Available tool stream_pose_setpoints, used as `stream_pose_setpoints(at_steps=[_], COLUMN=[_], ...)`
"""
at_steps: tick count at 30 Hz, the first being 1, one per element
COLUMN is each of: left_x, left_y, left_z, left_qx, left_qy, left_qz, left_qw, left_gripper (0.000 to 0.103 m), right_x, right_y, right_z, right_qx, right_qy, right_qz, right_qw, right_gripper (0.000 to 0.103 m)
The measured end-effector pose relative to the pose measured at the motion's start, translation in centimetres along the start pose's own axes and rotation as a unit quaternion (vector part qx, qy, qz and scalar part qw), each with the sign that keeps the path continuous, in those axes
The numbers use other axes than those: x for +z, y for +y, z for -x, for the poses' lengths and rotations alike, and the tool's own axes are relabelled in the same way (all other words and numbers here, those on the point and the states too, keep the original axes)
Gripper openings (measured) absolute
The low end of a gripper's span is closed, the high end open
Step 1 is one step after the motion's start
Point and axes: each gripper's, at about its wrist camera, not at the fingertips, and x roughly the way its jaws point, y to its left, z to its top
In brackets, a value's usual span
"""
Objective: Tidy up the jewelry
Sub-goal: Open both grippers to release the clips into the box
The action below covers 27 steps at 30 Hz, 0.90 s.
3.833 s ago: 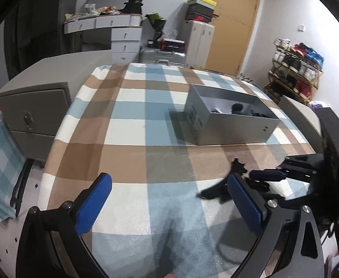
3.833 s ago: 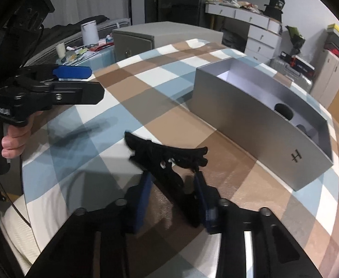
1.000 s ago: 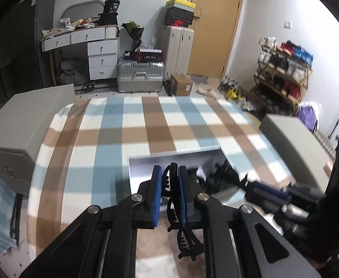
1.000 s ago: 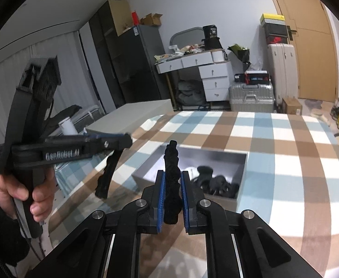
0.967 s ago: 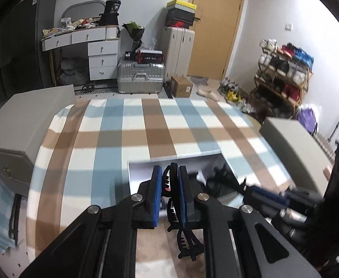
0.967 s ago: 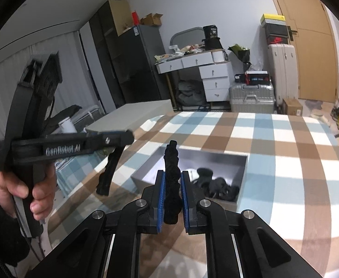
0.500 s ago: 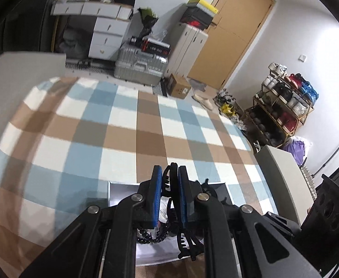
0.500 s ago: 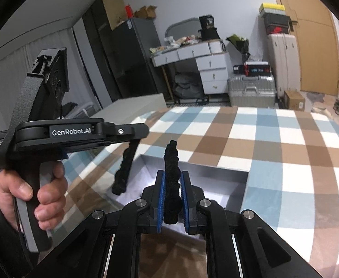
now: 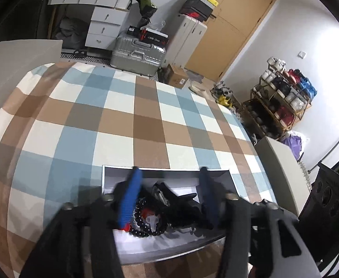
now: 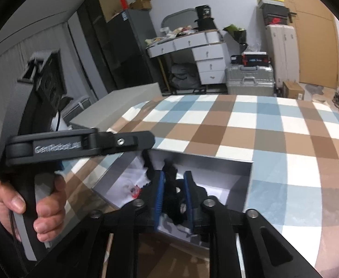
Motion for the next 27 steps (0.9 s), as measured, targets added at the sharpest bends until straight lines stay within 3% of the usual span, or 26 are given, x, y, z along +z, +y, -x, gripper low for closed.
stream_pose_setpoints(at_steps=[3, 6, 11, 14, 16, 21, 27], left_x=[-0.1, -0.3, -0.2, -0.4, -0.6, -1.2, -2.1], left_y=[-0.4, -0.9, -1.2, -1.6, -1.9, -2.5, -2.1], left_z=[0.8, 1.6, 3.1, 4.3, 5.0, 6.2, 7.7], left_qx=[0.007, 0.013, 0.028, 0.04, 0.04, 0.067, 0.079], left_qy=[-0.012, -0.023, -0.053, -0.081, -0.096, -0.119, -0.167], left_qz=[-0.018, -0.034, -0.037, -0.052, -0.063, -0.084, -0.089], left_qw=[0.9998, 0.9991, 0.9975, 0.9946, 0.9926, 0.9871, 0.9787], left_gripper=[0.052, 0.067, 0.069, 0.078, 0.079, 0.08, 0.094], right_x=[0.1, 0.3, 0.4, 0.4, 0.4, 0.0, -0.6], right_y=[-0.2, -0.1, 0.7, 1.2, 1.5, 2.3, 3.2], right_z=[1.2, 2.6, 4.8, 6.1, 6.8, 8.6, 10.2], right_qx=[-0.003, -0.008, -0.014, -0.019, -0.023, -0.036, -0.05], right_qy=[-0.019, -0.043, -0.073, -0.092, -0.102, -0.125, -0.152], right_qz=[-0.01, -0.018, -0.014, -0.012, -0.011, -0.013, -0.007], right_qw=[1.0, 0.999, 0.997, 0.996, 0.994, 0.991, 0.987], right_gripper=[0.034, 0.048, 0.054, 0.059, 0.069, 0.081, 0.094])
